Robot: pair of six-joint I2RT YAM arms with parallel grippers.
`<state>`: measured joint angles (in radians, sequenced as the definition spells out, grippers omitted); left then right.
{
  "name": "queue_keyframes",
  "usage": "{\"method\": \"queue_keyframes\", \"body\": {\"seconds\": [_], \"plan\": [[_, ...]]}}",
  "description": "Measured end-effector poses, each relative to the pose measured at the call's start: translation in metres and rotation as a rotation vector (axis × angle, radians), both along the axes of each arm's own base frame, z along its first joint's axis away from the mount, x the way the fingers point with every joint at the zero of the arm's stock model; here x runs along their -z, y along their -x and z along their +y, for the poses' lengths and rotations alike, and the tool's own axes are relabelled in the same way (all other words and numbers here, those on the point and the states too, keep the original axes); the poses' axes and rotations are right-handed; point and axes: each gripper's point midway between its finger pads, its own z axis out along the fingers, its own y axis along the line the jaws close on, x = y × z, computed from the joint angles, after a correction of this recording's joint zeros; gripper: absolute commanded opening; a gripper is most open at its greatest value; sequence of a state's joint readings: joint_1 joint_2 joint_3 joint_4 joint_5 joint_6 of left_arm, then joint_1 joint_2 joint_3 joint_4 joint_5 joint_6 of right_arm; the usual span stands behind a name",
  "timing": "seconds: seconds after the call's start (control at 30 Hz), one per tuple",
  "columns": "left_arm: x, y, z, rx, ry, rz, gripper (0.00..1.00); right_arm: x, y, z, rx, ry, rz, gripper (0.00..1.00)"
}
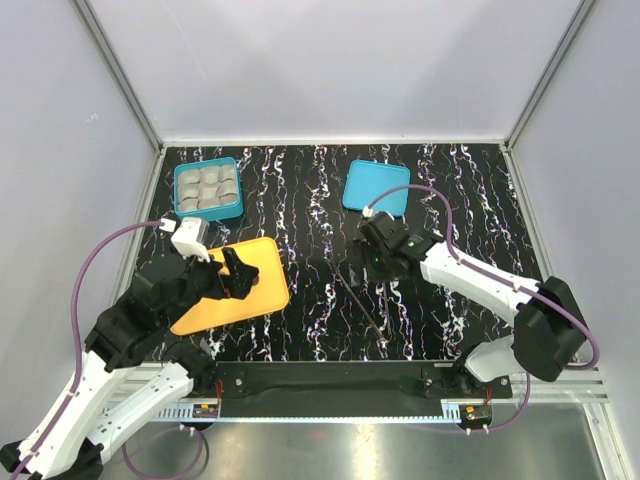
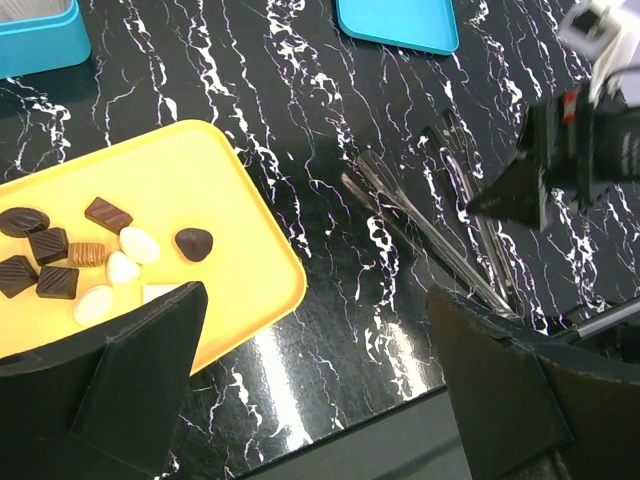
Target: Pack the chocolate
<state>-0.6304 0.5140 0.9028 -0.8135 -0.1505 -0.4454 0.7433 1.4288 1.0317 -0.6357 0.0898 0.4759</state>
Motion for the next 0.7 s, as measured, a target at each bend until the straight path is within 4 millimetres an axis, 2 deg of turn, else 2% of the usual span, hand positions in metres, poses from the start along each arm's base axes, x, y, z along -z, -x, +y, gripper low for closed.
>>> {"method": "queue_keyframes", "body": {"seconds": [0.1,0.23,0.7], "plan": [[0.0,0.001,-0.002,0.005,0.007,0.006,0.99,0.013,0.014,-0.011,0.024,0.015,0.035,1.0],[0.001,0.001,-0.004,0.011,0.017,0.015,0.99,0.018,0.023,-0.02,0.046,0.014,0.045,1.0],[0.0,0.002,-0.006,0.013,0.029,0.021,0.99,0.049,0.036,-0.029,0.058,0.018,0.07,1.0]]}}
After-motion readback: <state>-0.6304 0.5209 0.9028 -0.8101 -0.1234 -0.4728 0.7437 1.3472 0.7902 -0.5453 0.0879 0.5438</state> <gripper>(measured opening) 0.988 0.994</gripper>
